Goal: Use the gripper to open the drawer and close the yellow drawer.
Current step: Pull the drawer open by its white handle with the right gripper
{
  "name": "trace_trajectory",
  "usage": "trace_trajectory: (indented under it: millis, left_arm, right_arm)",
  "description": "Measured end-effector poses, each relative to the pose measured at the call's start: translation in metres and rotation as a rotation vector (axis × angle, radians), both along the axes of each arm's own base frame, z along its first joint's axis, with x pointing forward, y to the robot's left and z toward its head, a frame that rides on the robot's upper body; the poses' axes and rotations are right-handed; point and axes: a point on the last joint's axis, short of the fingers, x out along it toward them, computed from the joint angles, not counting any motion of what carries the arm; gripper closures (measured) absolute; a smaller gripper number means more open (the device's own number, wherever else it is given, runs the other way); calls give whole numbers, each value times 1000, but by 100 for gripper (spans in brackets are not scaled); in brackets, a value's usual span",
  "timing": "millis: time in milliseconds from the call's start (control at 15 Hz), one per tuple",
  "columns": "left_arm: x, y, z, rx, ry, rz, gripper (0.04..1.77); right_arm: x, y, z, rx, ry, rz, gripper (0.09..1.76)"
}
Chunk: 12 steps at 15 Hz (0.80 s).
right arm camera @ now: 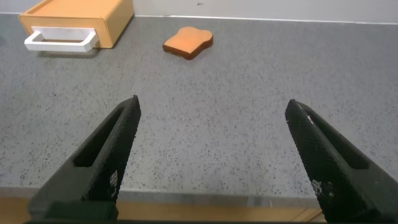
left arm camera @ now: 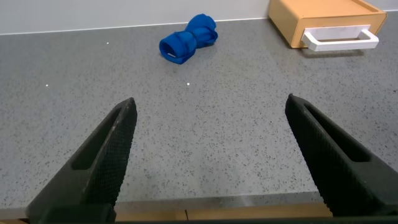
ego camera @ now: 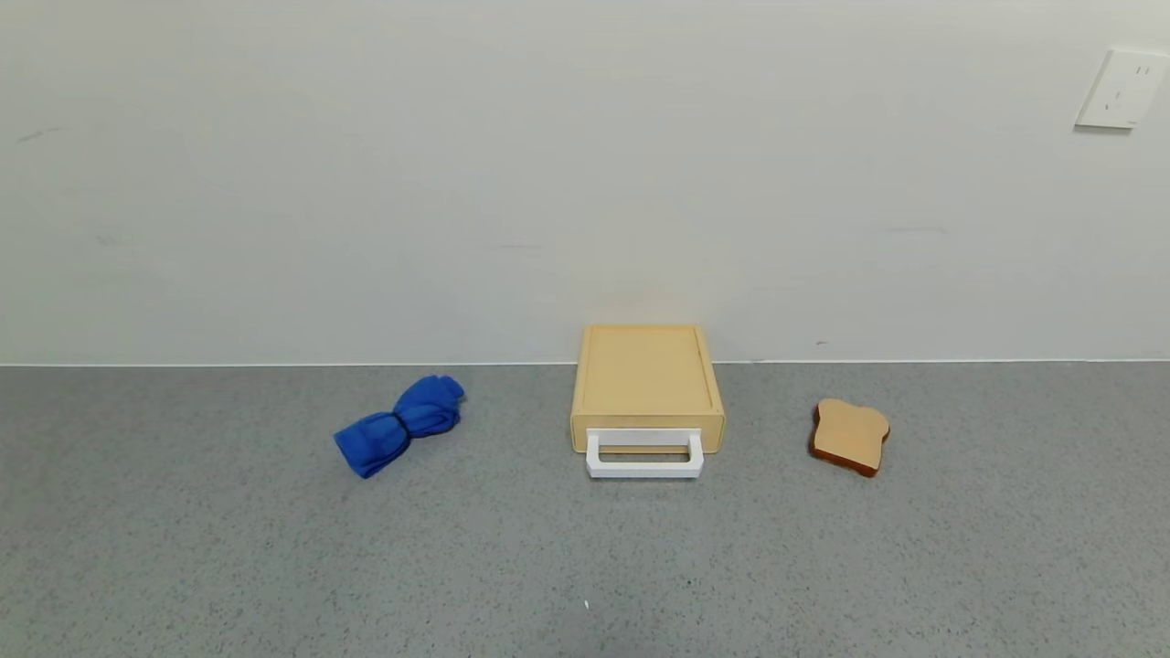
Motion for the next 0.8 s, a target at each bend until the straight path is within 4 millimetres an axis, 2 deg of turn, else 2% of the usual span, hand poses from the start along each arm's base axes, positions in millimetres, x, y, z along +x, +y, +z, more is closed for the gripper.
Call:
trace_trajectory:
  millis: [267, 467, 600, 800]
  left_arm:
    - [0, 0, 0, -3, 0, 0, 9]
    - [0, 0, 0, -3, 0, 0, 9]
    - [0, 0, 0, -2, 0, 0, 9]
    - [0, 0, 0, -2, 0, 0, 9]
  right_arm:
    - [-4, 0, 19, -2, 41, -4, 14]
    - [0, 0, 43, -2, 60, -8, 14]
    - [9, 0, 64, -3, 88, -7, 14]
    - [34, 0, 101, -3, 162, -7, 14]
